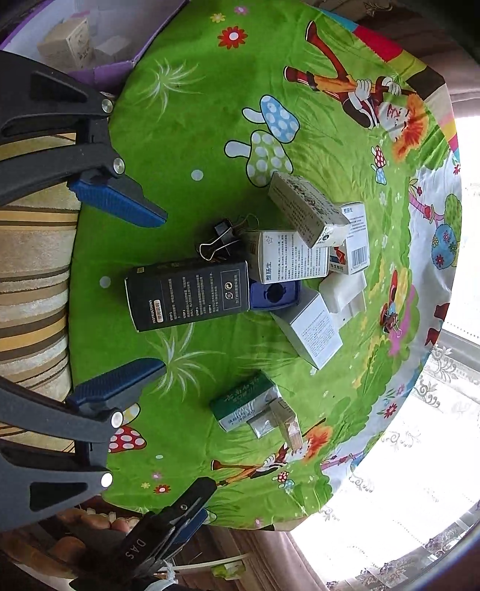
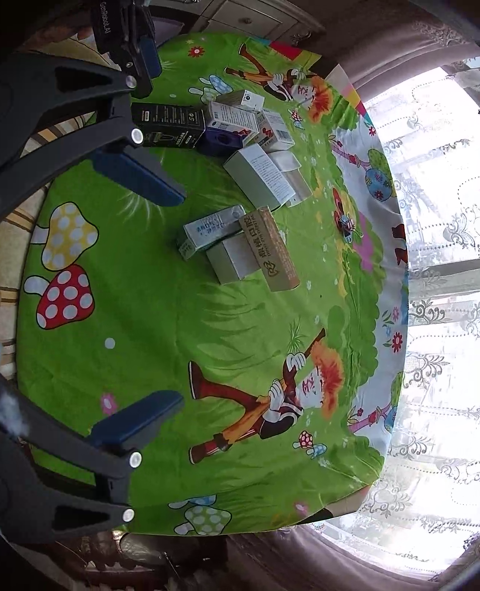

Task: Organize rigid objects
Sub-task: 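Grasp the black instruction box with left tool while right tool grasps the pale blue box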

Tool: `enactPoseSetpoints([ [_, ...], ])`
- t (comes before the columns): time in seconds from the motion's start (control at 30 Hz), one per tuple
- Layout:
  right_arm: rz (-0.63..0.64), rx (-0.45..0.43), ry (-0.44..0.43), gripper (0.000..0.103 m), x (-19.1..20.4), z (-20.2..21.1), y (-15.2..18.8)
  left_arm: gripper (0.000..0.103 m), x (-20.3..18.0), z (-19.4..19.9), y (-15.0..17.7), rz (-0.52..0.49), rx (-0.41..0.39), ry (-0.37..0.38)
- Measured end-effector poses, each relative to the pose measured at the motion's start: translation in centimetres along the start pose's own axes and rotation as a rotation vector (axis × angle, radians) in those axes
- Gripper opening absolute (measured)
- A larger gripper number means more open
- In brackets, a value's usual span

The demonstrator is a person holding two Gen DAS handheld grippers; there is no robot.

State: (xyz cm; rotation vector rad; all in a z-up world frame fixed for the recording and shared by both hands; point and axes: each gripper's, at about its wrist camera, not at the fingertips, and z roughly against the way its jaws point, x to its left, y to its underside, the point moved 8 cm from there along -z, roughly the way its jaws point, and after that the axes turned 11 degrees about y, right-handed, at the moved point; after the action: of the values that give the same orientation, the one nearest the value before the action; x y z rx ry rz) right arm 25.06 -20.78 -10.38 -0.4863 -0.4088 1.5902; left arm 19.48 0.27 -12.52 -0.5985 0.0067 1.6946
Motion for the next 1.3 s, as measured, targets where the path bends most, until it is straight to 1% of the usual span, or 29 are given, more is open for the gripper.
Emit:
enactPoseSetpoints([
  [0.07,0.033,0.011,-0.010,0.101,0.8,-0.7,0.2,0.074,0.5,-1.2,-0.2,0.035,0.010,-0.002],
  [0.17,0.084,0.020,-0.006,0.101,1.9,-1.7,0.2,0.074,0.6,-2.2,-0.4,0.017,-0.001,-0.030],
  [0.2,0.098,0.024,-0.002,0.101,2.3,-2.1,0.2,0.074,0.6,-2.5,-0.3,0.011,0.003,-0.028],
  [0.27,0.123,0.024,-0.001,0.101,3.1,-2.7,0.0,0.067,0.6,-3.1,-0.2,0.007,0.011,-0.022],
  [0.33,0.147,0.016,-0.001,0.100,4.0,-3.3,-0.3,0.049,0.8,-3.6,0.1,0.010,0.020,-0.010],
  [0.37,0.156,0.014,0.000,0.100,4.3,-3.6,-0.4,0.045,0.9,-3.7,0.1,0.015,0.024,-0.001],
  [0.43,0.174,0.009,-0.001,0.099,5.0,-4.0,-0.6,0.041,1.3,-3.7,0.2,0.023,0.013,0.009],
  [0.53,0.190,0.011,-0.004,0.089,5.8,-4.8,-1.0,0.041,1.7,-3.3,0.3,0.044,-0.008,0.038],
  [0.6,0.200,0.025,0.010,0.085,6.1,-5.6,-1.0,0.041,1.9,-3.1,0.5,0.054,-0.021,0.050],
  [0.63,0.202,0.033,0.014,0.080,6.2,-5.9,-1.0,0.040,2.0,-2.9,0.6,0.058,-0.026,0.063],
  [0.67,0.201,0.044,0.012,0.072,6.4,-6.2,-1.0,0.040,2.0,-2.7,0.7,0.061,-0.032,0.076],
  [0.7,0.199,0.056,0.005,0.067,6.5,-6.5,-0.8,0.040,2.1,-2.5,0.8,0.063,-0.040,0.085],
  [0.77,0.194,0.081,-0.022,0.044,6.9,-6.8,-0.4,0.040,2.3,-2.0,0.9,0.071,-0.059,0.102],
  [0.83,0.197,0.084,-0.036,0.036,7.3,-6.8,0.0,0.040,2.7,-1.5,1.0,0.083,-0.073,0.110],
  [0.87,0.197,0.080,-0.046,0.035,7.4,-6.7,0.1,0.040,2.9,-1.3,1.1,0.088,-0.078,0.117],
  [1.07,0.166,0.074,-0.078,0.033,7.1,-5.1,1.3,0.040,3.4,0.3,1.9,0.099,-0.117,0.136],
  [1.3,0.131,0.052,-0.127,0.033,6.6,-1.0,3.5,0.040,3.7,2.9,2.9,0.115,-0.177,0.162],
])
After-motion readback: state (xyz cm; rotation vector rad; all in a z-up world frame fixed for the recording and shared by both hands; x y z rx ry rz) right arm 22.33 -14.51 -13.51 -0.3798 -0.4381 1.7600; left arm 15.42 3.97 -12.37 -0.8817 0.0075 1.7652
